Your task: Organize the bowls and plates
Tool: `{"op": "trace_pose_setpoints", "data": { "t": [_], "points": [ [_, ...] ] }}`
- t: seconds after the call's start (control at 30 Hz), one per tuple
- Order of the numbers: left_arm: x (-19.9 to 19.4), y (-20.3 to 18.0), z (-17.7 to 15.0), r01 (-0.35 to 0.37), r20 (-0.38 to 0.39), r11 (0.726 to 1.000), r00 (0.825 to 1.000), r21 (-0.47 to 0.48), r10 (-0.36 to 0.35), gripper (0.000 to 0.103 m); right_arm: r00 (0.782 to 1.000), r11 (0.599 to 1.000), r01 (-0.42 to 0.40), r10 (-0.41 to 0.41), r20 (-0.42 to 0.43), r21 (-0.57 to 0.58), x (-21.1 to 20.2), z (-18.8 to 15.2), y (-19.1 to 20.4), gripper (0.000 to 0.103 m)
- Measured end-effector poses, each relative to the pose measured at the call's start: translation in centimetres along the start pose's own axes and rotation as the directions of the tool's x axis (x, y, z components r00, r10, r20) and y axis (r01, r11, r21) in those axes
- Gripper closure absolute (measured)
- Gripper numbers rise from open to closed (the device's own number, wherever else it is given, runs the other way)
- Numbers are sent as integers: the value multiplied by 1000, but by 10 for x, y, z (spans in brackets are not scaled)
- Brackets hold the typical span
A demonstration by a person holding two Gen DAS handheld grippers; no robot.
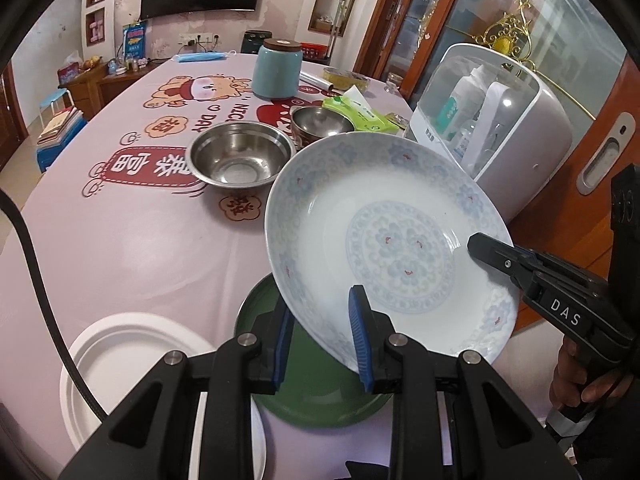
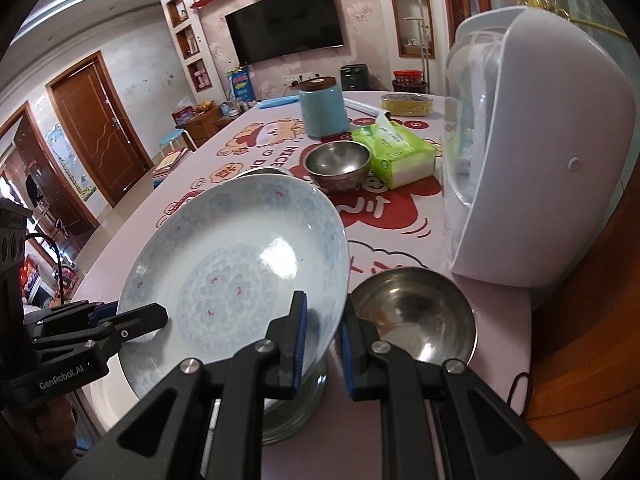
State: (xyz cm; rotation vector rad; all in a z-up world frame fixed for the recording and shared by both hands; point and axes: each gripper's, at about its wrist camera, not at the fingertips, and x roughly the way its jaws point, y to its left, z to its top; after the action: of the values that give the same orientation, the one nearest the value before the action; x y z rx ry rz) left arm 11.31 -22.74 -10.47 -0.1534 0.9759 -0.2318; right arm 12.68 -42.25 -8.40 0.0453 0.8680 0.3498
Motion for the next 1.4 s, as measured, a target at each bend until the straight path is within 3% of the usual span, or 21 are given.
{"op": "trace_pose_setpoints", "data": {
  "t": [0.57, 1.0, 1.4],
  "points": [
    [-51, 25, -54, -77, -1, 997, 997, -20, 77, 77, 996, 996, -91, 90, -8, -21, -9, -41, 46, 88],
    [-63, 61, -94, -149, -89, 987, 986, -66, 143, 77, 984, 985, -168, 165, -67, -44, 8, -76, 84, 88],
    [-59, 103, -119, -202, -210, 973, 962, -109, 176, 77, 971, 974, -213, 202, -128, -75, 31, -101, 121, 88]
  ]
}}
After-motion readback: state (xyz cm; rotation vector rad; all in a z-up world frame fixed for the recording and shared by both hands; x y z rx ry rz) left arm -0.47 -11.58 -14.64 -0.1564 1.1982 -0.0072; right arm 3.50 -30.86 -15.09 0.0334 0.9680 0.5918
